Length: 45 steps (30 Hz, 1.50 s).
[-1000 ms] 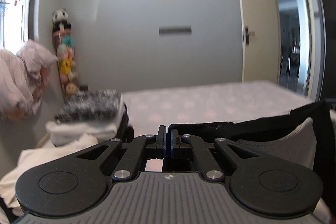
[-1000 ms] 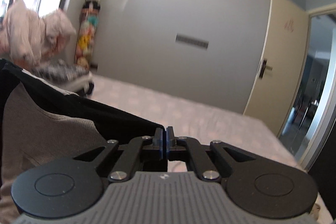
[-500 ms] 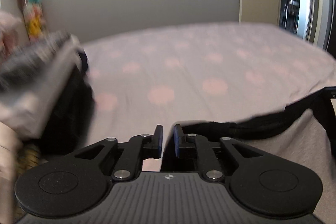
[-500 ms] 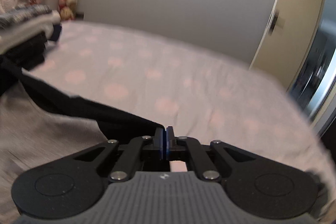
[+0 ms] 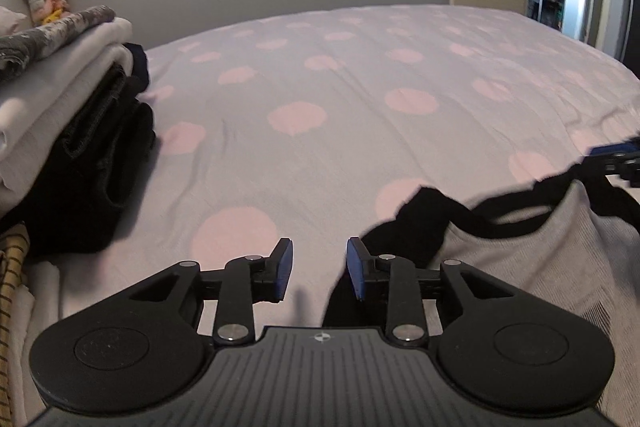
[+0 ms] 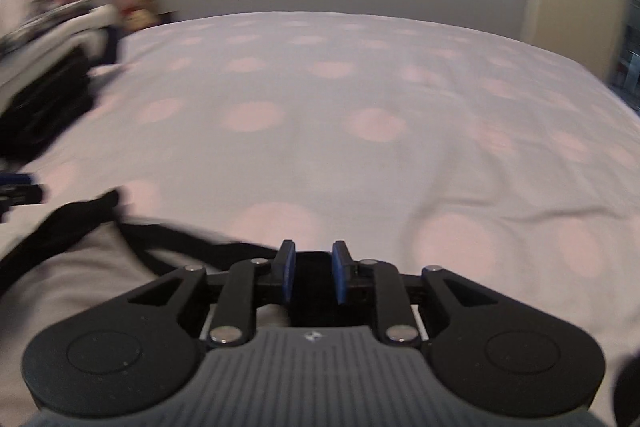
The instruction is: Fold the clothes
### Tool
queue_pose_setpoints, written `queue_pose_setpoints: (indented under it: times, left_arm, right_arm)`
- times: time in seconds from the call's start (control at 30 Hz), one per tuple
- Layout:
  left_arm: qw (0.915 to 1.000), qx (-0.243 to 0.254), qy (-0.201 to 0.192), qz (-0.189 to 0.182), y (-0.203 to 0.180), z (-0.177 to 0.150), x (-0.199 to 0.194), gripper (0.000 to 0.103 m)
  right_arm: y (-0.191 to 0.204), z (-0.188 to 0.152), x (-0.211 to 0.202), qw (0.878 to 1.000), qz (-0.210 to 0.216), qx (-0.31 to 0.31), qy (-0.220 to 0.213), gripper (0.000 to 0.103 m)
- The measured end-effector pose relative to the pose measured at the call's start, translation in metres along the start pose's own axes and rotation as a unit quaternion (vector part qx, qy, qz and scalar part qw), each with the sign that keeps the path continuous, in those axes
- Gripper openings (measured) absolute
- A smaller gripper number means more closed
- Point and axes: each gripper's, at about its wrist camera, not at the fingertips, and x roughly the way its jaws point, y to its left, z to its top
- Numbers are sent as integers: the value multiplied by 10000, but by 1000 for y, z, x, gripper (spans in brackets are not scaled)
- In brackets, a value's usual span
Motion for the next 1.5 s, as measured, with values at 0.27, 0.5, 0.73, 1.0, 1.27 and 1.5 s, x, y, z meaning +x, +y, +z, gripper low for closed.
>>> queue_pose_setpoints:
  times: [0.27, 0.5, 0.73, 1.0, 1.27, 1.5]
  left_arm:
    - [9994, 62, 341, -65, 3, -30, -30, 42]
    - [9988, -190, 449, -7, 20, -70, -71, 46]
    - [9967, -644, 493, -78, 30, -100, -109, 51]
    - [9952, -770, 567, -182, 29, -131, -148, 52]
    - [9948, -780, 656, -83, 13, -164, -163, 44]
    - [9898, -1257, 659, 112, 24, -168, -157, 3]
  right_arm:
    - [48, -4, 45, 9961, 53, -713, 522, 35]
    - [39, 18, 51, 9989, -168, -341, 256, 5]
    - [34, 56, 76, 9984, -480, 54, 297, 0]
    - [37, 40, 34, 9985, -351, 305, 274, 5]
    - [42, -45, -93, 9989, -104, 406, 196, 6]
    - [19, -128, -185, 9956, -663, 635, 213, 19]
